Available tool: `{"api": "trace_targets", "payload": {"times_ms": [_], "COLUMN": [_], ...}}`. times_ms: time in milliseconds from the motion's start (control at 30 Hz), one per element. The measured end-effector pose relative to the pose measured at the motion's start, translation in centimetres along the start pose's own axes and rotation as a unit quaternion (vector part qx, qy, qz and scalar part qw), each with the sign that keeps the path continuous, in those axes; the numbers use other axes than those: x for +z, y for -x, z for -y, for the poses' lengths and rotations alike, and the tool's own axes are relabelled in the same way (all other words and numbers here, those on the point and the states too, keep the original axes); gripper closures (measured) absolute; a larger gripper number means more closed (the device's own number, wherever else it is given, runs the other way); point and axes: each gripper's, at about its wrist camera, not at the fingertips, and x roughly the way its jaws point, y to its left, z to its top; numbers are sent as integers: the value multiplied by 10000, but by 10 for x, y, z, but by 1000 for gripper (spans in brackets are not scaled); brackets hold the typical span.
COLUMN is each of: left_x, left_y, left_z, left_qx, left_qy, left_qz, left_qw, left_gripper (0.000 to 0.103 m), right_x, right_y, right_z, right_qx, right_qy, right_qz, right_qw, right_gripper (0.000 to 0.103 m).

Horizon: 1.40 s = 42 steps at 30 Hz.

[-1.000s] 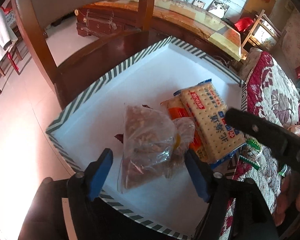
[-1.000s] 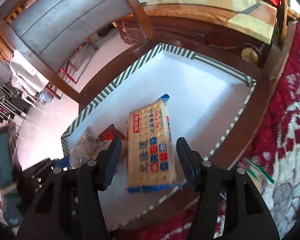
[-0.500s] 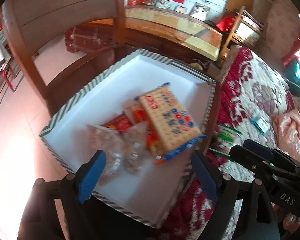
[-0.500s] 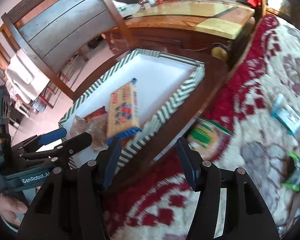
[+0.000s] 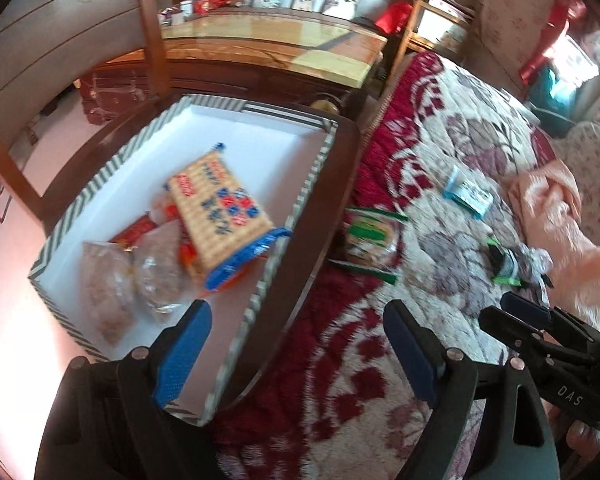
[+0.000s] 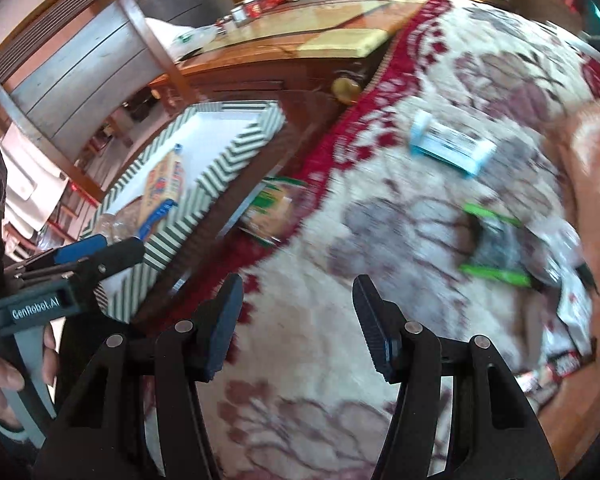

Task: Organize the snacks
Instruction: 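Move both grippers back toward the remaining snacks on the quilt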

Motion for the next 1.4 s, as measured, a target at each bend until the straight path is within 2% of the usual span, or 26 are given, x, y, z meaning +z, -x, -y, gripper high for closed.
{"api": "trace_targets", "payload": {"times_ms": [467, 700, 900, 1133, 1400], "left_x": [5, 25, 50, 80, 107], "left_y": [-26, -48, -66, -99, -145], "left_z": [58, 95, 126, 159, 175], "left_qx": [-258, -567, -633, -748, -823], "left_qy": [-467, -507, -480, -229, 550], "left_qz": [-333, -500, -500, -698, -1042], "left_qw": [9980, 9958, 9956, 9945, 9896], "left_gripper": [14, 14, 14, 14, 14], "right_x": [-40, -50, -52, -52, -59], "right_y": [31, 36, 42, 48, 47], "right_z": [72, 96, 111, 125, 144], "right_qx": [-353, -431, -405, -416, -318], "right_qy": [-599, -826, -940, -1018, -1253], "right_qz": [46, 9, 18, 58, 15], "right_qw": [9976, 9957, 9947, 9939, 9916], "right_gripper": [46, 46, 46, 46, 46]}}
